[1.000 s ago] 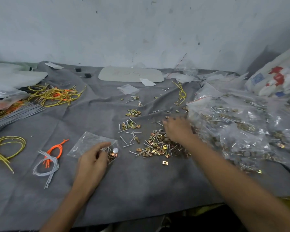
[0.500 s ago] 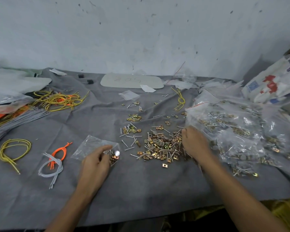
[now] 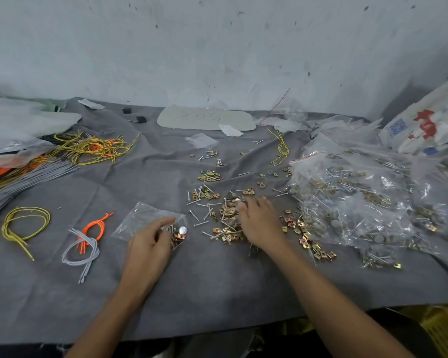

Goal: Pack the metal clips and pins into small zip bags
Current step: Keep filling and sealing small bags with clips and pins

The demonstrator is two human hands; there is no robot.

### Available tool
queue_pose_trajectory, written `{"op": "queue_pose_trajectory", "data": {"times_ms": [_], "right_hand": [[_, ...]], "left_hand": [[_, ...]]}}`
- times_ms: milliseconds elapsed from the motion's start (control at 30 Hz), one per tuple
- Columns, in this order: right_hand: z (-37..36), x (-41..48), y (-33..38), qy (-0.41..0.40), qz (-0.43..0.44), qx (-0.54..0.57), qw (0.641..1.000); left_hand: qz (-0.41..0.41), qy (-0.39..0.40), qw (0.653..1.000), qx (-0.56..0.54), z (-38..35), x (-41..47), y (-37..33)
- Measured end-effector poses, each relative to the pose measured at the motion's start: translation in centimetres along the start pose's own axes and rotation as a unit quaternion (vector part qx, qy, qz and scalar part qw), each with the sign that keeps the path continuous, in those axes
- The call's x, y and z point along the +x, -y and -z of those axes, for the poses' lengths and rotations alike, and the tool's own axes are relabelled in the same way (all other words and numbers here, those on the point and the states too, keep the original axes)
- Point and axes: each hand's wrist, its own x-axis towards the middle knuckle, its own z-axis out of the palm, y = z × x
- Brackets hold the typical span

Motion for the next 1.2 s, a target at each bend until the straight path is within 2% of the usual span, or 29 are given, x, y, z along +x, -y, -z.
{"op": "queue_pose_trajectory", "data": {"times_ms": [133, 267, 367, 567, 733, 967, 1200], "right_hand": [[0.3, 0.1, 2.9, 0.034, 0.032, 0.098, 0.994], [3.0, -0.3, 1.0, -0.068, 0.02, 0.116, 0.991], [4.1, -0.8, -0.4, -0.089, 0.026, 0.113, 0.989], [3.7, -1.7, 2.1, 0.03, 0.113, 0.085, 0.989], [2.9, -1.9, 3.9, 0.06, 0.145, 0.001, 0.988], [2.3, -2.3, 3.8, 0.039, 0.131, 0.014, 0.991], [2.0, -3.0, 4.2, -0.051, 0.097, 0.083, 0.991]], "left_hand": [[-0.003, -0.001, 1.0, 0.005, 0.0, 0.0, 0.1], [-0.008, -0.002, 1.0, 0.005, 0.0, 0.0, 0.2], [-0.014, -0.002, 1.0, 0.01, -0.1, 0.1, 0.2], [-0.015, 0.003, 1.0, 0.006, -0.1, 0.1, 0.2], [-0.012, 0.001, 1.0, 0.001, 0.0, 0.1, 0.2], [-0.009, 0.001, 1.0, 0.013, 0.0, 0.0, 0.1], [-0.005, 0.004, 1.0, 0.013, 0.0, 0.0, 0.0]]}}
